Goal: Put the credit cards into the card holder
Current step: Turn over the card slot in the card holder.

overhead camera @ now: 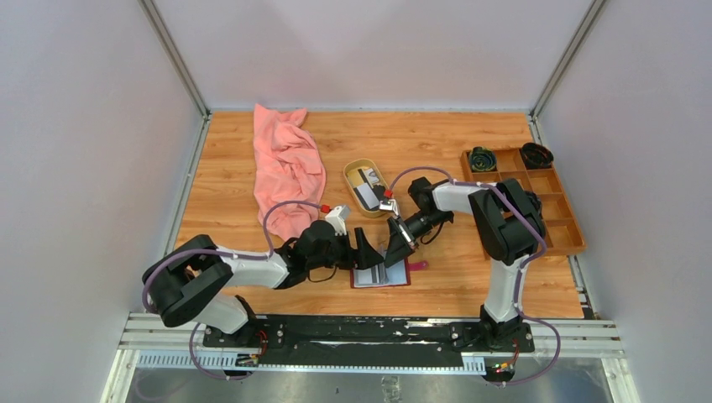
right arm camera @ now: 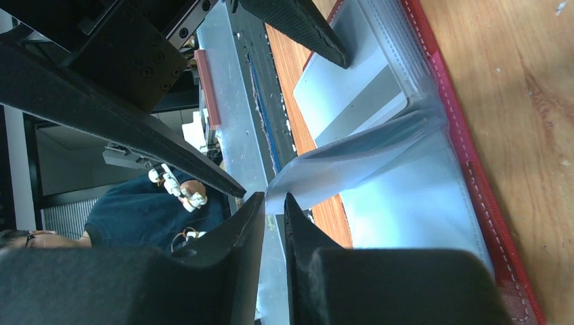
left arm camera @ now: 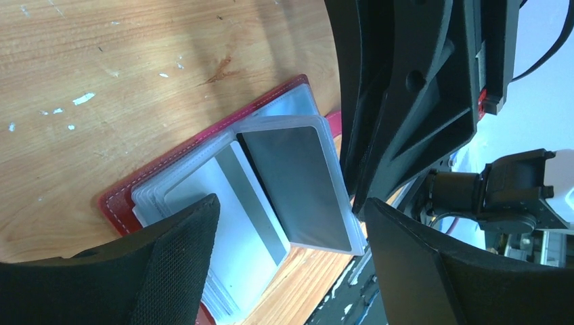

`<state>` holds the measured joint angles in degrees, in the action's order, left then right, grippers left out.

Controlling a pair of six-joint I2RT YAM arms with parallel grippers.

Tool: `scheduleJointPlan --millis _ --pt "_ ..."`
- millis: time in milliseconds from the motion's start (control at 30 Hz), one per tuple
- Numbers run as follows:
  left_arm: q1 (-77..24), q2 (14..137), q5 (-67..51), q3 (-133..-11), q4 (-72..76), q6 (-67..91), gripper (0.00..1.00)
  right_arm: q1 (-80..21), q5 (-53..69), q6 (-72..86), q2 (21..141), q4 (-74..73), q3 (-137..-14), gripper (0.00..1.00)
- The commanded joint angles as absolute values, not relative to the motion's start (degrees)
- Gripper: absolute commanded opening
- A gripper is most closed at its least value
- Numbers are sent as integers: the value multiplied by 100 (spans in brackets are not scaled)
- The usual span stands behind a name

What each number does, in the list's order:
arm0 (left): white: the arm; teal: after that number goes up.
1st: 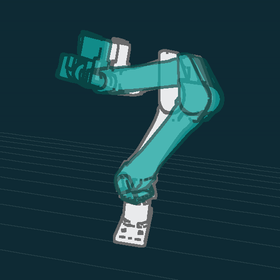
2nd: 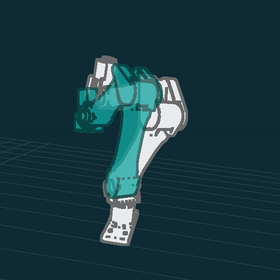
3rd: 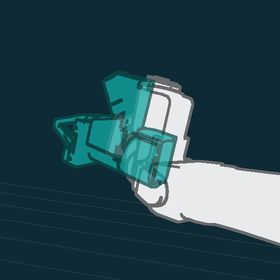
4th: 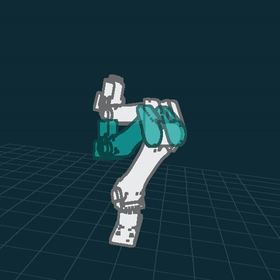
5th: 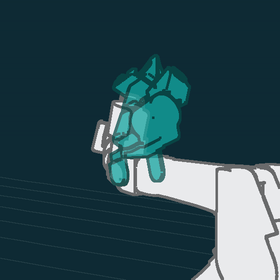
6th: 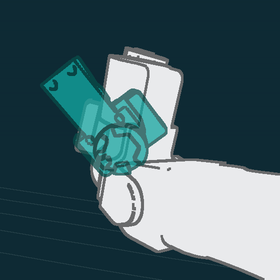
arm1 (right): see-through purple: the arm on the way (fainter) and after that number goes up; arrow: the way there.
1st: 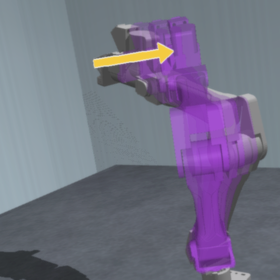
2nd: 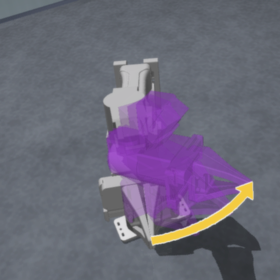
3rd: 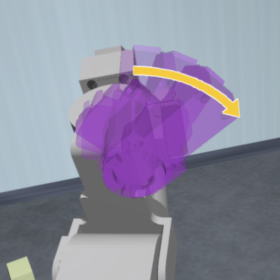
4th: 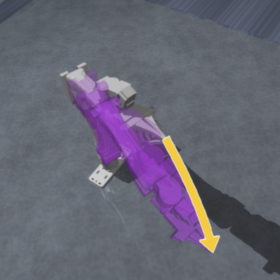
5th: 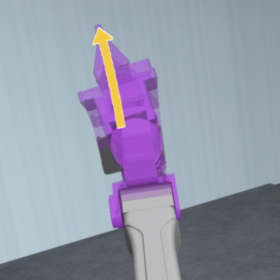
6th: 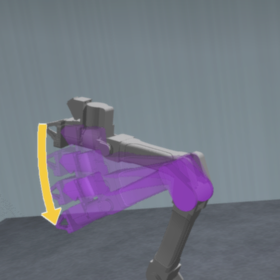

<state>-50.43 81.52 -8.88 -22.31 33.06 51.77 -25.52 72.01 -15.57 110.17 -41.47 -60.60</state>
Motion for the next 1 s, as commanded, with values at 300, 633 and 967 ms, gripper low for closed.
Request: scheduleJointPlan --millis 300,633,967 --pt "-5036 8515 -923 -2391 3641 5317 100 -2683 6987 -1646 11184 -4300 -6235 19" --pt "-5036 8722 -866 -2365 3639 5369 90 -2749 6801 -1508 11387 -4271 -6341 19" --pt "-5026 8574 -729 -2213 3632 5388 81 -2751 6671 -1498 11398 -4263 -6372 19"
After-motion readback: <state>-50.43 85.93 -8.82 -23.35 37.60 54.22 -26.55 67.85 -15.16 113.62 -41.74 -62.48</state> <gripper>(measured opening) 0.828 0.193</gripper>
